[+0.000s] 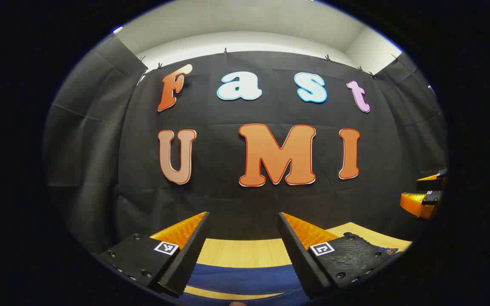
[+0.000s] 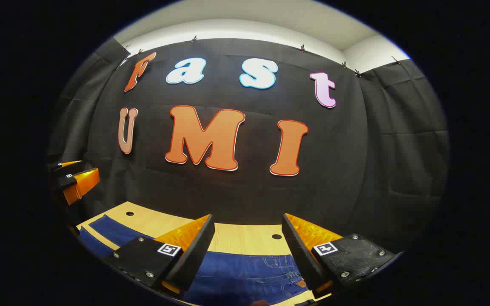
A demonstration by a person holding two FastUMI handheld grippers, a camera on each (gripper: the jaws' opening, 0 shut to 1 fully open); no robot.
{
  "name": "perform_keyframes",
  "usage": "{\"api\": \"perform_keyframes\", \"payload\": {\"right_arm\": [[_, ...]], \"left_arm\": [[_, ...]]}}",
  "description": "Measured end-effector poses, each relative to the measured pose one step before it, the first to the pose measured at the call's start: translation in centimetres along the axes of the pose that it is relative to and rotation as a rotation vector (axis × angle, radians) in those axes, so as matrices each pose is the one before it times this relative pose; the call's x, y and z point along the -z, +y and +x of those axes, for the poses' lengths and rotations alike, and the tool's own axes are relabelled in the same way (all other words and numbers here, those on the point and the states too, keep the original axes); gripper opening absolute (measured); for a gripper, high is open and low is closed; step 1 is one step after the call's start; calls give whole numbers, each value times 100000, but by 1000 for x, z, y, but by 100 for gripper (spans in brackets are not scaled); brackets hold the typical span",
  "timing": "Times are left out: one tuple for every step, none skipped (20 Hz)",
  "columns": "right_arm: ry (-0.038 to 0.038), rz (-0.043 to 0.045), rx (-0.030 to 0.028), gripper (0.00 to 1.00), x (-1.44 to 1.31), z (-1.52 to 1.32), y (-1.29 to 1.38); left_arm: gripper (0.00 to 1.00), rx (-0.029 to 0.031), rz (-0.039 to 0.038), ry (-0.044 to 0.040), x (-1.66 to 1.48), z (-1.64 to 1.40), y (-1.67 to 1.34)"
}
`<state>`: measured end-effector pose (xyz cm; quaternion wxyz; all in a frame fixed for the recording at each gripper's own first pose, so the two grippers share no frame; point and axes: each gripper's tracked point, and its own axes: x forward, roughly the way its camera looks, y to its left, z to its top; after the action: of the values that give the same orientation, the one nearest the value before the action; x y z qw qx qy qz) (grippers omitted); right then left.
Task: Grasp the waist and the cuffs of the jeans and fold them to make the two legs overlap; first hold the waist and fold one-third of the jeans toward the cuffs, then hold the cuffs and fold the remaining one-third in the same direction to finish folding.
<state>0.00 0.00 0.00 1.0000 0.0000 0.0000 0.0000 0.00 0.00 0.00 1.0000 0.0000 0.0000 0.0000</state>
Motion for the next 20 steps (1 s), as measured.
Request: {"api": "perform_keyframes", "payload": {"right_arm": [[-226,-74,-115,97,-8,80,-152],[-562,203,-730,97,24,57,-88],[-560,-200,-122,97,-41,63,-171],[209,-70,-444,97,59,185,-67],[-12,249,-483,97,60,112,26],[143,445,-471,98,-80,262,-23],[148,430,-991,97,-15,102,105],[-110,-263,554,97,6,187,-294],[169,-190,-377,97,-37,19,-52],[-165,-272,137,97,-36,140,38],[348,160,-1159,97,-75,52,180],[39,259,-596,97,-19,-21,224],[-177,156,-1396,97,-88,-50,289],[-178,-141,-764,97,-48,28,228],[-220,-374,-687,97,-24,29,114],[-154,-642,750,97,-56,106,-117],[68,-16,486,97,44,63,-354],[427,154,239,97,163,-90,-266],[501,53,866,97,209,46,-383],[679,-87,835,97,382,5,-459]], "left_arm": [[94,85,411,-666,-268,138,-271],[94,97,602,-433,11,63,-213],[94,-23,881,-126,-136,79,-307],[96,274,783,-129,-55,21,-411],[94,-175,869,-299,-185,2,-177],[94,-229,830,-506,-180,-142,-50],[94,-118,525,-821,-322,-77,-115],[96,-667,744,-540,39,43,12],[96,-186,537,-488,-161,16,-7],[96,-624,881,-266,-7,-144,127],[97,18,199,39,109,-84,27],[98,52,-131,546,300,-42,-150],[98,-472,296,863,163,-68,44],[98,-753,365,118,83,-142,342],[98,-686,457,197,-40,112,206],[98,-287,67,671,407,-38,149],[98,-214,-467,1408,439,85,104],[98,-607,-289,1459,512,-105,265],[98,-1615,82,1465,420,-37,607],[98,-704,245,1582,620,54,641]]}}
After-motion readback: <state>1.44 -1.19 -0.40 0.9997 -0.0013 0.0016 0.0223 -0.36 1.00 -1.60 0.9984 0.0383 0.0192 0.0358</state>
